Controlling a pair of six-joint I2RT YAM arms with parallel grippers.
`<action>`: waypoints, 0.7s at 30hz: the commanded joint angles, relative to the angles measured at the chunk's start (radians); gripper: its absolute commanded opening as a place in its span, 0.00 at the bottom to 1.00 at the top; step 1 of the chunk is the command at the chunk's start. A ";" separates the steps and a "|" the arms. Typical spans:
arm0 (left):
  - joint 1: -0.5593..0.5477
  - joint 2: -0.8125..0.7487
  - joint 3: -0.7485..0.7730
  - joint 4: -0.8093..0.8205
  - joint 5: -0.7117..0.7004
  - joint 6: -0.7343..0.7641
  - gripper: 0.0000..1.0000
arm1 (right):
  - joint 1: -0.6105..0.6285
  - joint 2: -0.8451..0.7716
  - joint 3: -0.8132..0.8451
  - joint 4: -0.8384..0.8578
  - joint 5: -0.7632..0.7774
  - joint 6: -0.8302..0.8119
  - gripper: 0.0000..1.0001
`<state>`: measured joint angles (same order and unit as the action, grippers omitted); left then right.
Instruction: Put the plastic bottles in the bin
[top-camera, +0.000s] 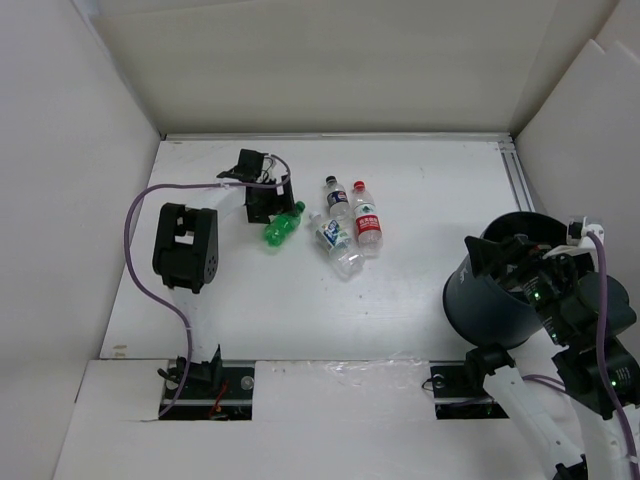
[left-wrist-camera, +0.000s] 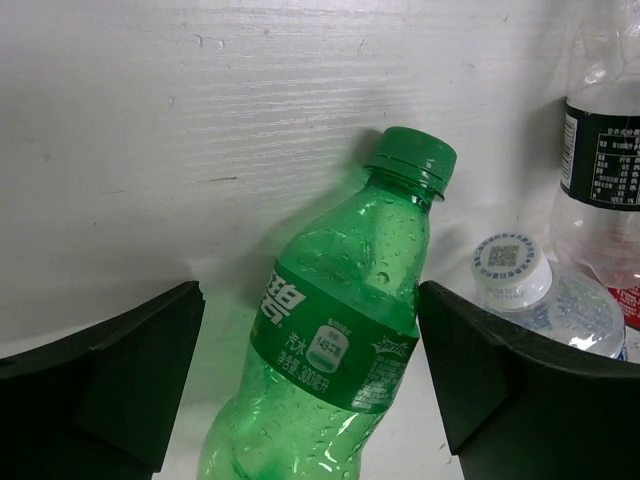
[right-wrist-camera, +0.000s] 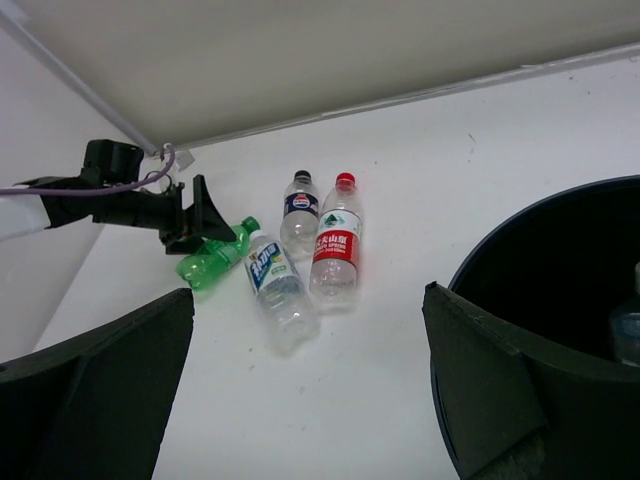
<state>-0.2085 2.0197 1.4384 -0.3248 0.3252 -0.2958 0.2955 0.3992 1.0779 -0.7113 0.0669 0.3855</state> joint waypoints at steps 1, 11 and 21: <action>0.001 0.048 -0.003 -0.051 -0.049 -0.002 0.85 | -0.002 -0.005 0.010 0.016 -0.019 -0.023 1.00; 0.001 0.030 0.043 -0.154 -0.300 -0.089 0.00 | -0.002 0.027 0.010 0.049 -0.074 -0.023 1.00; 0.001 -0.390 -0.015 -0.022 -0.094 -0.094 0.00 | -0.002 0.162 -0.015 0.350 -0.470 0.088 1.00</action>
<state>-0.2062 1.8259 1.4143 -0.4129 0.1242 -0.3996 0.2955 0.5411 1.0744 -0.5724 -0.2417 0.4076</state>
